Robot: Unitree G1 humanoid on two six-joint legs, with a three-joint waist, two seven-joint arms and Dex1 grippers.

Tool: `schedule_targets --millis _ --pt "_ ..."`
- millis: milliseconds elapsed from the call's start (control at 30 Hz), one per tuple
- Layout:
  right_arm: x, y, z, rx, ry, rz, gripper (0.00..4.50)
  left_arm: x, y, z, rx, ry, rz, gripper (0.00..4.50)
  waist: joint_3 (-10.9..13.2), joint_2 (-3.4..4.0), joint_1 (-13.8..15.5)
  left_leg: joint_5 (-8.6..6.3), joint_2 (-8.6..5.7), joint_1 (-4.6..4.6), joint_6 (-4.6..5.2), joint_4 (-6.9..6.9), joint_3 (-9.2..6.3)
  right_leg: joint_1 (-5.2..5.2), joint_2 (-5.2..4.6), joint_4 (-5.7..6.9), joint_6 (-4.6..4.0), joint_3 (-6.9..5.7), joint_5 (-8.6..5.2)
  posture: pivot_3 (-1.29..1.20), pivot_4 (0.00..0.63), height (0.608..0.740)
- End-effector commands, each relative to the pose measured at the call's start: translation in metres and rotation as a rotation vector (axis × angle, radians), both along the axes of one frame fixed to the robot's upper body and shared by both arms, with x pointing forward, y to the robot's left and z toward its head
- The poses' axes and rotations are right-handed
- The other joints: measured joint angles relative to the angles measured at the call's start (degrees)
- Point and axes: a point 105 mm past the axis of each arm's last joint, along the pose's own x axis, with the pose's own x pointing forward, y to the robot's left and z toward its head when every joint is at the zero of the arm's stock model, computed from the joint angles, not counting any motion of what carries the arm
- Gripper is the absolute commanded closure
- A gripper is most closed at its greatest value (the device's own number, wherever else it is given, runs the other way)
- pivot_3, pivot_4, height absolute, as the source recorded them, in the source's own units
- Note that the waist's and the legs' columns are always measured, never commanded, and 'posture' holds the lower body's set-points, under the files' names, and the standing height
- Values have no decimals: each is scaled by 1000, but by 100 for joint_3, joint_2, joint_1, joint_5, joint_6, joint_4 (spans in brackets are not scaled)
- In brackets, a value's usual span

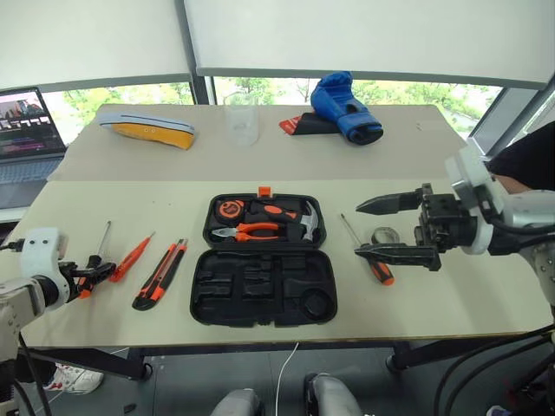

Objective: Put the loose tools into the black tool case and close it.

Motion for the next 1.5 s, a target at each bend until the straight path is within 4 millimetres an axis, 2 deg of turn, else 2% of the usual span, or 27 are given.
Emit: schedule_targets --millis 33,67,167,300,333,400,467,533,600,700,767,867,967,1100,1233,1500 --pt "-6 3 6 1 -56 35 59 -1 13 2 20 21 39 6 0 0 1 -1 0 2 -2 1 0 1 -1 0 -1 0 -1 0 150 731" --pt "-6 3 5 1 -58 37 59 -2 16 0 26 31 48 6 0 0 1 -3 -2 4 -6 2 0 1 -1 -2 -4 0 -2 0 150 731" --pt "-4 3 3 -3 -64 39 0 -1 22 -6 32 35 61 670 0 1 -11 -12 -2 15 -27 5 3 4 -8 0 -8 7 -5 0 150 731" --pt "-3 2 1 -10 -75 38 0 2 22 -6 22 26 44 2192 0 1 -19 -5 6 23 -42 6 4 8 -13 6 -14 12 -2 0 150 731" --pt "-2 2 0 -12 -79 37 0 3 22 -6 17 21 43 2431 0 1 -16 -4 6 23 -43 7 3 8 -14 7 -17 13 0 0 150 731" --pt "-1 3 -2 -16 -92 31 0 7 23 1 8 -14 30 3257 0 0 -11 -3 8 23 -45 8 2 8 -13 9 -20 14 2 0 150 731" --pt "-1 3 -2 -17 -92 34 0 15 28 18 14 -76 35 3637 0 0 -1 -3 8 22 -44 10 2 7 -13 11 -22 14 2 0 150 731" --pt "-2 4 -1 -15 -89 41 0 26 23 43 26 -165 -27 3636 1 -4 8 -2 8 16 -44 15 -1 5 -11 10 -25 9 5 0 150 731" --pt "-3 5 1 -8 -84 46 0 41 -4 79 64 -288 -219 3636 8 -17 33 11 8 6 -21 21 -5 2 -10 9 -28 6 6 0 150 731" --pt "-6 5 2 -4 -69 53 0 50 -57 116 140 -410 -547 3636 9 -24 62 10 4 -8 -22 30 -14 1 -16 2 -29 0 8 0 150 731" --pt "-8 6 -1 -12 -66 55 0 50 -98 124 183 -433 -783 3636 9 -24 63 10 -2 -10 -21 27 -14 2 -33 0 -27 -1 8 0 150 731" --pt "-11 7 -6 -33 -71 47 0 49 -150 111 230 -370 -1068 3636 9 -22 21 13 -9 -10 -15 21 -14 1 -46 1 -24 -15 10 0 150 731" --pt "-11 7 -9 -39 -83 23 0 46 -187 92 294 -311 -1273 3636 9 -21 -24 21 -9 -9 -1 16 -14 -1 -41 1 -24 -22 10 0 150 731" --pt "-15 7 -15 -40 -80 1 0 49 -221 68 280 -261 -1422 3636 11 -25 -44 22 -7 -10 2 24 -14 -1 -43 -2 -27 1 10 0 150 731" --pt "-19 9 -19 -36 -75 -17 0 55 -234 52 294 -232 -1476 3636 11 -25 -25 23 -3 -9 3 34 -15 0 -42 3 -29 6 12 0 150 731" --pt "-18 11 -21 -26 -82 -48 0 57 -233 37 325 -181 -1525 3636 12 -26 18 22 2 -10 7 36 -15 -1 -37 2 -30 8 13 0 150 731"
